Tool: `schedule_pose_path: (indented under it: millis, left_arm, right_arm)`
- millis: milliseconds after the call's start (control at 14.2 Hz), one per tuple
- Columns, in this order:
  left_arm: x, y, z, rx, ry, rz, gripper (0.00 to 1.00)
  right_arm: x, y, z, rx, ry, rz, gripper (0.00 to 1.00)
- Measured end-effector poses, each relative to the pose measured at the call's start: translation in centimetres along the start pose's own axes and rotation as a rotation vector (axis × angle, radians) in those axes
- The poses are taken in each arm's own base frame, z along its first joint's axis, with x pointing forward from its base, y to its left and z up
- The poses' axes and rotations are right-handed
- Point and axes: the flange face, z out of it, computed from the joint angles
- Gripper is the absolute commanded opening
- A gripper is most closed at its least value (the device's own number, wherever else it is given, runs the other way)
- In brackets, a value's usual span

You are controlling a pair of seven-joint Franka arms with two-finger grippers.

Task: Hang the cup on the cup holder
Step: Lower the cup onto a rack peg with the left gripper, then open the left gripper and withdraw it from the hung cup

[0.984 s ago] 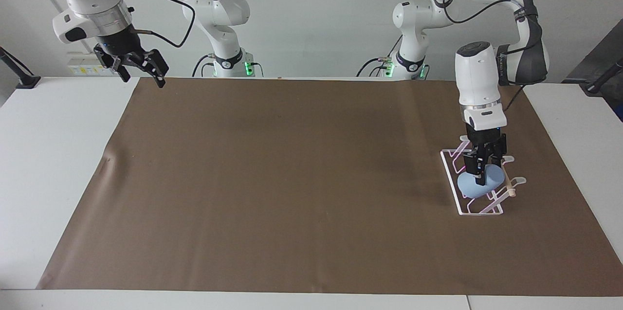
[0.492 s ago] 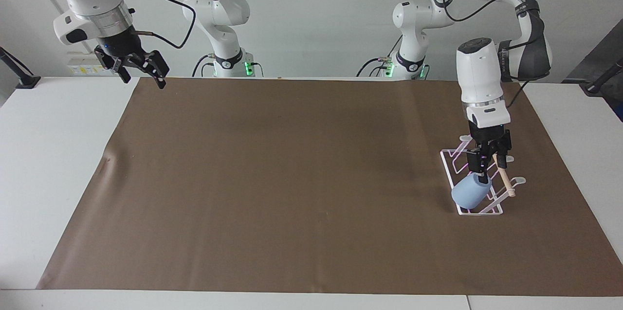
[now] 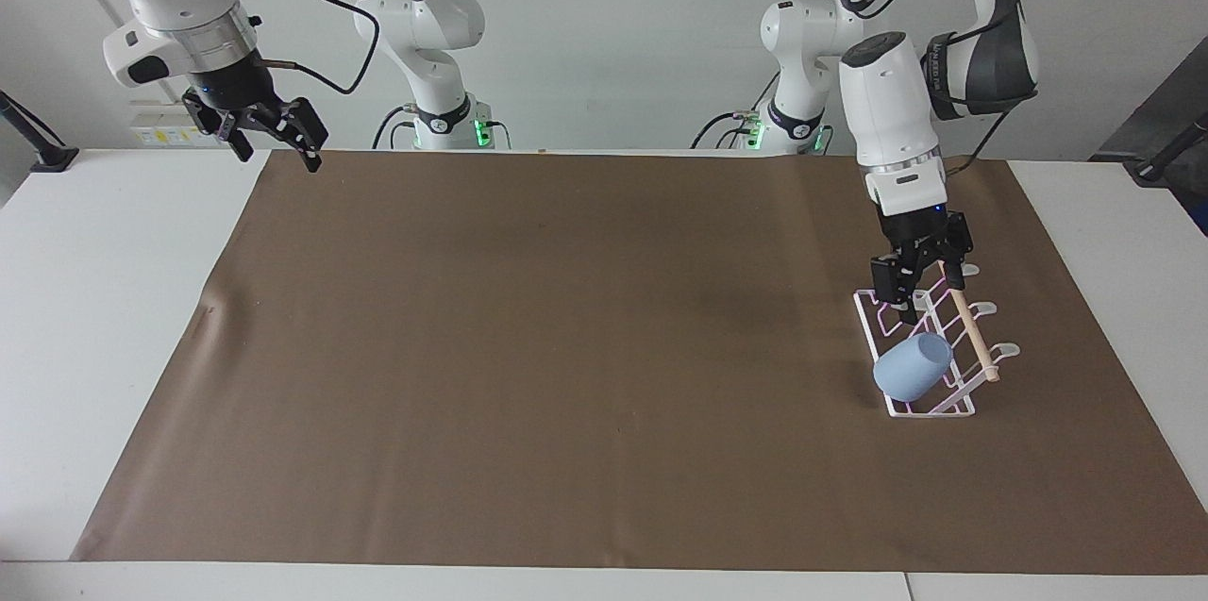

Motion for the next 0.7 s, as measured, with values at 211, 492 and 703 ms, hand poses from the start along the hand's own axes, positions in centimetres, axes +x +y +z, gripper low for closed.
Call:
schedule_pose_path:
  millis: [211, 492, 703]
  left_arm:
    - [0.4, 2.9, -4.5, -0.001, -0.068, -0.025, 1.0]
    - [3.8, 2.7, -8.5, -0.046, -0.211, 0.117, 1.0]
    - [6.7, 0.8, -10.3, -0.093, -0.303, 0.238, 1.0]
  right_arm:
    - [0.0, 0.0, 0.0, 0.0, 0.0, 0.0, 1.0]
    - [0.4, -0.1, 0.6, -0.002, -0.011, 0.0, 1.0]
    - [0.7, -0.1, 1.2, -0.003, -0.022, 0.0, 1.0]
